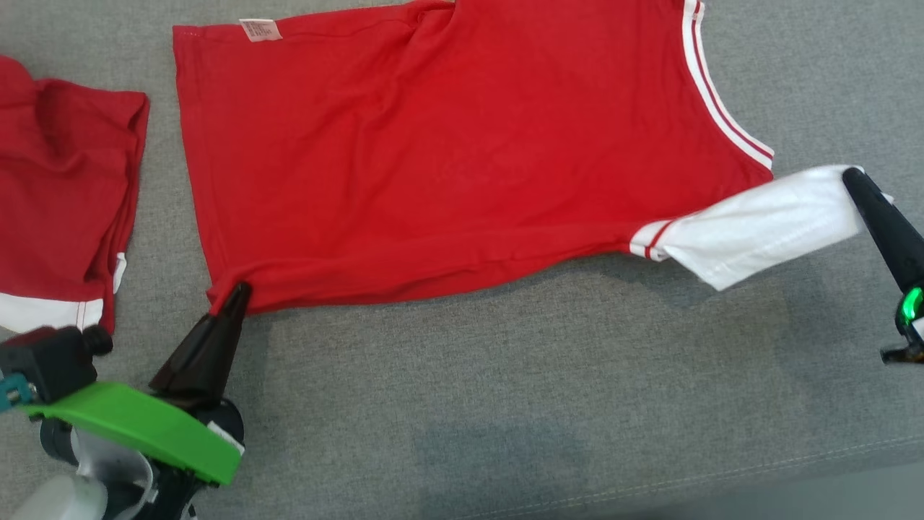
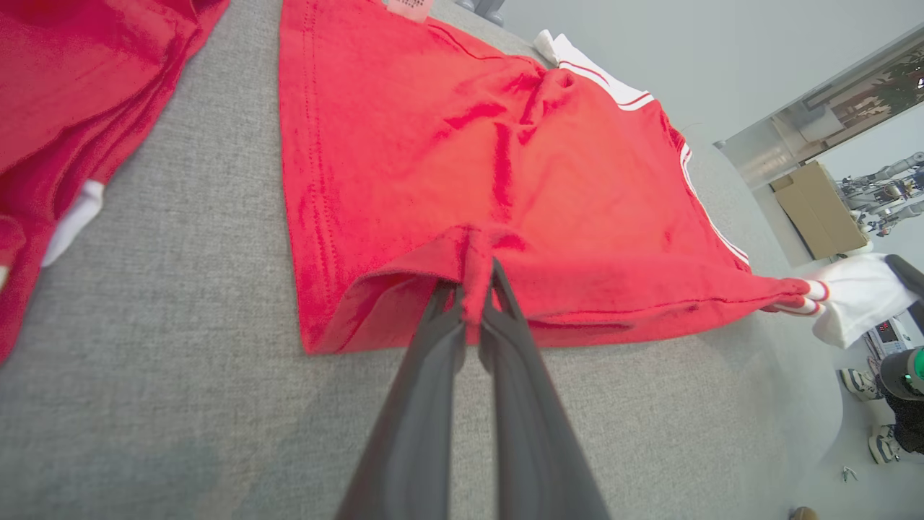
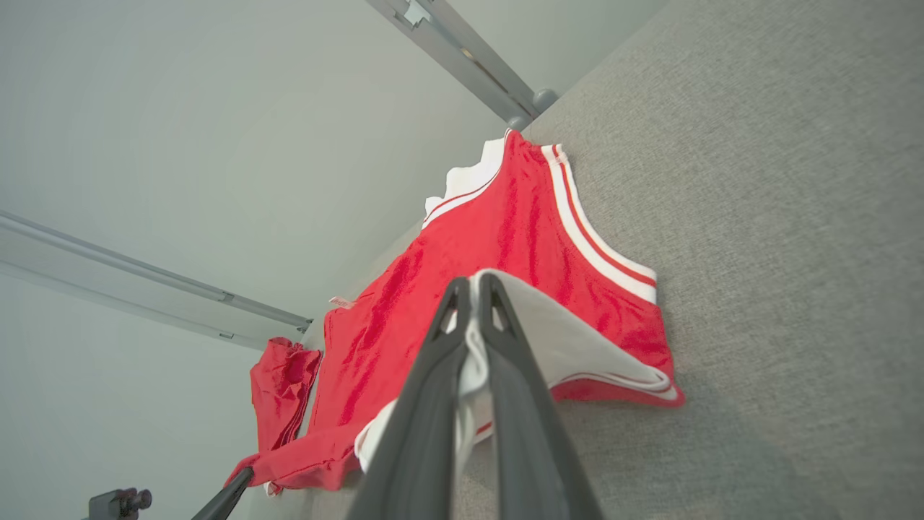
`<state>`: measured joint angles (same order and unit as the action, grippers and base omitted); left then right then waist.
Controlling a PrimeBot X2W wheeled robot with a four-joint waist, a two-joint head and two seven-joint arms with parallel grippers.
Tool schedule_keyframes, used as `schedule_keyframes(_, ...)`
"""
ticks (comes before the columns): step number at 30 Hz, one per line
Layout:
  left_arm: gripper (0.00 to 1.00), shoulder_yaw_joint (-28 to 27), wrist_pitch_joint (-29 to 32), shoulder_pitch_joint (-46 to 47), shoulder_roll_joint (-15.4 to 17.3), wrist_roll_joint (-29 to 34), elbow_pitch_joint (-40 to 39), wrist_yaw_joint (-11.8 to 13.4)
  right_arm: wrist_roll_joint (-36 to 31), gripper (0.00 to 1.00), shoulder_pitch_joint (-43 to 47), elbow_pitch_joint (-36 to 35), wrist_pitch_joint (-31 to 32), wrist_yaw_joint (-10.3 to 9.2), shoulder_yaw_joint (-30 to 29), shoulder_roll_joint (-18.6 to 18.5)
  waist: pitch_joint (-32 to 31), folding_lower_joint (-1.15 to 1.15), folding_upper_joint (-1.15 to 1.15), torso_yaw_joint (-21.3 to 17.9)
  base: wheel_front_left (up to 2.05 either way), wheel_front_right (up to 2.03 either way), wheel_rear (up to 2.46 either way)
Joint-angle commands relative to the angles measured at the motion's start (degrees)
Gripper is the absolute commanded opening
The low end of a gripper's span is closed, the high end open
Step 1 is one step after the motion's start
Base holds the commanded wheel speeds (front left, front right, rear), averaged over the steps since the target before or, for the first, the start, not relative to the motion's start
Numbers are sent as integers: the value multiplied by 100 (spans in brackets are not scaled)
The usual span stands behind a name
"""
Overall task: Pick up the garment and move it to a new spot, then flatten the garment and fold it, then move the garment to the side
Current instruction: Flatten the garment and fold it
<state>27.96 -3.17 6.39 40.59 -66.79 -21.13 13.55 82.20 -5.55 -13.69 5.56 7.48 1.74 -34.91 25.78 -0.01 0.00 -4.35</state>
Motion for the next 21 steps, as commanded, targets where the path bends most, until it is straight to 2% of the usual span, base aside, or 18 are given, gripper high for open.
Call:
schedule_keyframes(1,0,-25,142,236,45,-70,31,36,-119,0,-308,140,74,3,115,30,248,1,0,36,0,0,0)
schedule_keyframes(3,0,-16,421,601,82,-78,168,103,-270,0,-862,546,111,3,289,162,351,1,0,70,0,0,0)
schedule_keyframes(9,0,200,980,1556,-225,-57,868,205,-710,0,-2077,1597,239,3,718,512,533,1,0,190,0,0,0)
schedule_keyframes(13,0,327,1124,1871,-339,59,1260,220,-931,0,-2566,2059,335,3,951,662,549,1,0,198,0,0,0)
schedule_keyframes(19,0,358,1128,1971,-469,13,1577,189,-1214,0,-2945,2568,357,3,1052,690,484,1,0,233,0,0,0)
schedule_keyframes(20,0,373,1142,1981,-486,5,1641,197,-1312,37,-3043,2679,310,3,1045,711,470,1,0,235,0,0,0)
schedule_keyframes(21,0,382,1143,1991,-495,9,1696,180,-1404,62,-3127,2781,291,3,1081,750,453,1,0,234,0,0,0)
